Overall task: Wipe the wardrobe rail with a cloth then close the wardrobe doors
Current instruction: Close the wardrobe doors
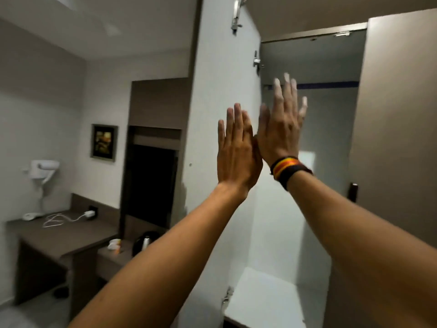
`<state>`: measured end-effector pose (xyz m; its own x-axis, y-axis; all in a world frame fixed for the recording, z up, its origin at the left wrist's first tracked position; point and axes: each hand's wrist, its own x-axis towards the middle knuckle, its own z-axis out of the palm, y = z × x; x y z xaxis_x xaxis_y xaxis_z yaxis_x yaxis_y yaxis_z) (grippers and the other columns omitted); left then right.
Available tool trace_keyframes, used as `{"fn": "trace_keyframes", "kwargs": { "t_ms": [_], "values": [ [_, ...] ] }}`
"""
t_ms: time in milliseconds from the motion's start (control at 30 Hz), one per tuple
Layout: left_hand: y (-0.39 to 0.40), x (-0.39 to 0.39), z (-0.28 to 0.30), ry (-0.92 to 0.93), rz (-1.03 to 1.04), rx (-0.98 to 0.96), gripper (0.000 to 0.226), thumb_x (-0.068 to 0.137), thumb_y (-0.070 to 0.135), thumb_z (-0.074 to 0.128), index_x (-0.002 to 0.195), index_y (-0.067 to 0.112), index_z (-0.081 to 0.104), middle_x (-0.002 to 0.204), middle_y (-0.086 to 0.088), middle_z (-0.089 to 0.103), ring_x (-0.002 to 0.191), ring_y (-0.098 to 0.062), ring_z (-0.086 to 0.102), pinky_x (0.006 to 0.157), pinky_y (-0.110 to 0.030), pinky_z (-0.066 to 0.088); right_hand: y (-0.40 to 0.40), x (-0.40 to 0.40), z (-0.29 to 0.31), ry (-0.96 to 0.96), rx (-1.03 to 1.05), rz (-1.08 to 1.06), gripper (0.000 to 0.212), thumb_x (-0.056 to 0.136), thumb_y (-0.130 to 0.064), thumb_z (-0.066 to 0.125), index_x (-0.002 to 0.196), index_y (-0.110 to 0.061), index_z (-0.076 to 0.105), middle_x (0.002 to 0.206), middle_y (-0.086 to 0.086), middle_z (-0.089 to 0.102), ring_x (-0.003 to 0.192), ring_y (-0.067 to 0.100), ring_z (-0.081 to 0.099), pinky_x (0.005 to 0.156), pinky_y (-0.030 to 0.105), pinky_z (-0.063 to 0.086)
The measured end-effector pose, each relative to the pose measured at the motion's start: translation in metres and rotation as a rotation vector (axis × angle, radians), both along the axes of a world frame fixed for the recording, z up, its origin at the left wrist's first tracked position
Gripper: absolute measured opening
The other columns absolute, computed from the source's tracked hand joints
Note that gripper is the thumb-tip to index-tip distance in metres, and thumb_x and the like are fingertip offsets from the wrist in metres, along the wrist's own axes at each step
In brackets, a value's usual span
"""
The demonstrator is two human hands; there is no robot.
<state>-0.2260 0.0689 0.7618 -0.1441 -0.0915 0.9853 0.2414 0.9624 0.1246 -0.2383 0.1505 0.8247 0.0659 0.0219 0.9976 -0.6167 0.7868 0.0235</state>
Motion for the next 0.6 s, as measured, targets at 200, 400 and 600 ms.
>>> {"fn": "trace_keyframes", "kwargs": {
  "t_ms": [200,400,600],
  "values": [
    [-0.079,0.037,-0.041,0.075,-0.144,0.578,0.060,0.109,0.029,0.026,0.162,0.002,0.016,0.172,-0.015,0.007,0.160,-0.027,0.002,0.129,-0.042,-0.001,-0.114,0.048,0.033,0.028,0.594,-0.049,0.036,0.101,-0.025,0.037,0.116,-0.017,0.069,0.123,0.008,0.070,0.119,0.026,0.062,0.120,0.049,0.024],
    [-0.135,0.031,-0.105,-0.321,-0.540,1.103,0.047,0.108,0.036,0.037,0.103,0.003,0.070,0.104,-0.017,0.068,0.104,-0.034,0.061,0.095,-0.042,0.047,-0.182,0.064,-0.015,-0.307,1.183,-0.410,0.023,0.096,-0.028,0.052,0.103,-0.019,0.072,0.114,0.010,0.073,0.107,0.031,0.066,0.100,0.038,0.041],
    [-0.144,0.035,-0.124,-0.420,-0.632,0.980,0.048,0.106,0.041,0.038,0.064,0.018,0.041,0.061,0.000,0.044,0.060,-0.015,0.039,0.057,-0.035,0.033,-0.164,0.045,-0.043,-0.356,1.302,-0.549,0.024,0.099,-0.036,0.057,0.103,-0.017,0.071,0.090,0.000,0.068,0.083,0.020,0.058,0.102,0.039,0.036]
  ]
}}
